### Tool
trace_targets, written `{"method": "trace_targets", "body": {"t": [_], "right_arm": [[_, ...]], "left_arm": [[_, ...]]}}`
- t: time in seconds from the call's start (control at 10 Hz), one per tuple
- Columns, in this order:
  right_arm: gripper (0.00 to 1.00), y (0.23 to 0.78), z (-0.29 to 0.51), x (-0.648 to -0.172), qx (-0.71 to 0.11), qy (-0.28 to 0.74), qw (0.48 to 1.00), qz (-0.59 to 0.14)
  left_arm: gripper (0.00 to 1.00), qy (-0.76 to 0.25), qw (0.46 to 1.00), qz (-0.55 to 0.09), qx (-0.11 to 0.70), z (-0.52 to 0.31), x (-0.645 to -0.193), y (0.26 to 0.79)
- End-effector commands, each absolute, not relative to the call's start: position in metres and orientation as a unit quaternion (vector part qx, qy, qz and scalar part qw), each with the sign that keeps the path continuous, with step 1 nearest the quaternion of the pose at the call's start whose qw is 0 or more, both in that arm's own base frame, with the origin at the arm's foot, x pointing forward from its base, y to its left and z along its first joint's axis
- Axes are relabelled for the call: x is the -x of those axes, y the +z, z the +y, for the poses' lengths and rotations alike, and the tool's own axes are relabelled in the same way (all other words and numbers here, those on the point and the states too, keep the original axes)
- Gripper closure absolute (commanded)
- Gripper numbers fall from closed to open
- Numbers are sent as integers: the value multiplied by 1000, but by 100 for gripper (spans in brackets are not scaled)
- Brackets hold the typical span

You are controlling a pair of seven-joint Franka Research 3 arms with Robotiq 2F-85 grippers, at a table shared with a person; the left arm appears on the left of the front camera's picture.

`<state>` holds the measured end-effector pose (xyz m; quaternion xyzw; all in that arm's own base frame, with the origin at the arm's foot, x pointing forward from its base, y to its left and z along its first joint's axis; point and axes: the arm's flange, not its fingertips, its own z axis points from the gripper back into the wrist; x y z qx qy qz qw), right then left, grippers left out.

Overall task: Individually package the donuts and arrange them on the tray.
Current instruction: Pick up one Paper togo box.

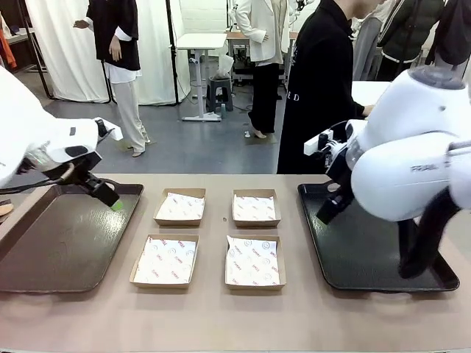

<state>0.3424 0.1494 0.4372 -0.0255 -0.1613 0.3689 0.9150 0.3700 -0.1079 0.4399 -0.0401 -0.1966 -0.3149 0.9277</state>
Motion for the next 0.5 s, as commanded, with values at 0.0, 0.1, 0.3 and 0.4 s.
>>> {"method": "trace_targets", "body": {"t": [0.0,0.1,0.3,0.4], "right_arm": [[0,418,103,-222,69,411,898,-141],[0,420,97,-213,77,409,897,-147],[0,414,90,-239,192,378,884,-197],[0,491,133,-289,76,395,905,-139]], "left_arm": [[0,-344,923,-159,67,-70,-247,411],[0,-344,923,-158,64,-68,-235,416],[0,-283,930,-229,-45,-70,-247,412],[0,-339,927,-148,61,-92,-323,482]]}}
